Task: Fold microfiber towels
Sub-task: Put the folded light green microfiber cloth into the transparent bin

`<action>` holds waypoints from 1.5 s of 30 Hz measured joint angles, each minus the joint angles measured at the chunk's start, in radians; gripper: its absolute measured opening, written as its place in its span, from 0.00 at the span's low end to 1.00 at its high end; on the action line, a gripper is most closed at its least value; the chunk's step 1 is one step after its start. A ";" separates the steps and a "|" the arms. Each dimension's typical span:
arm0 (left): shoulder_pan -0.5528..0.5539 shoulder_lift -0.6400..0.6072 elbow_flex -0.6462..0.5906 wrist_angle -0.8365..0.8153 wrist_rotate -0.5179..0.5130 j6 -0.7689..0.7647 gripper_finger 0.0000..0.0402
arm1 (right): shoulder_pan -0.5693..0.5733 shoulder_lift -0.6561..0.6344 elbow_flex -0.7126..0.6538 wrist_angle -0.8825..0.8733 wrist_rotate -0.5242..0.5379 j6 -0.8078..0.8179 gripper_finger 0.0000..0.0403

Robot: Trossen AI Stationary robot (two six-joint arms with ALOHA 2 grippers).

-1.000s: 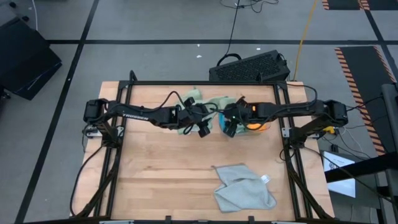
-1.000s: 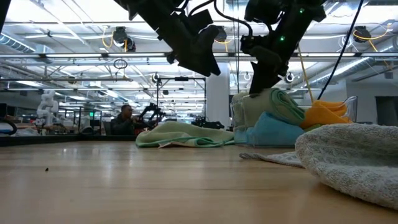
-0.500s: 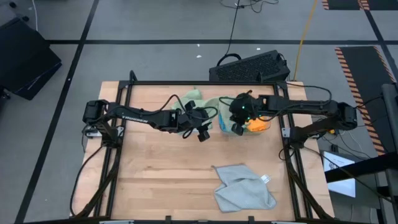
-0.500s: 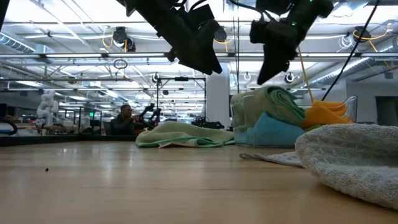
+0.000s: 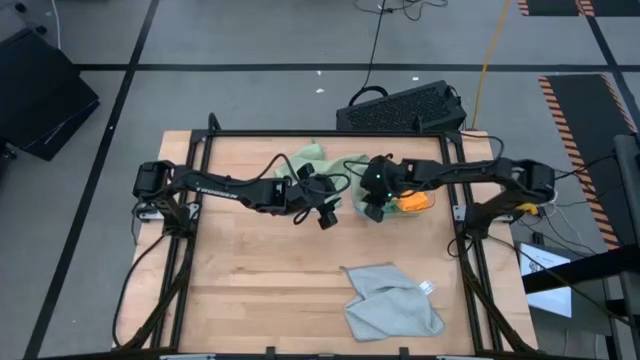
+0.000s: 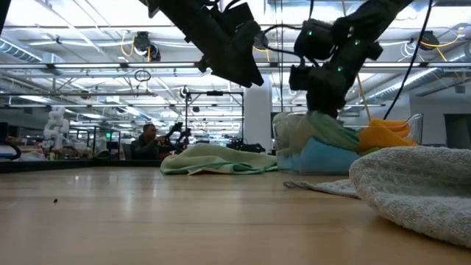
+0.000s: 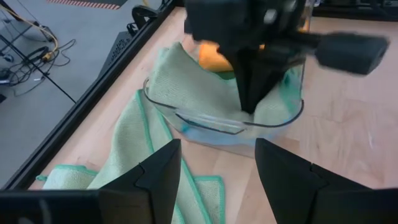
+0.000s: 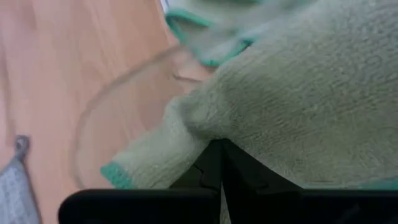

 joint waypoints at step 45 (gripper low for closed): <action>-0.088 0.000 0.000 -0.217 -0.174 -0.133 0.52 | -0.103 0.134 -0.001 0.190 0.114 -0.030 0.00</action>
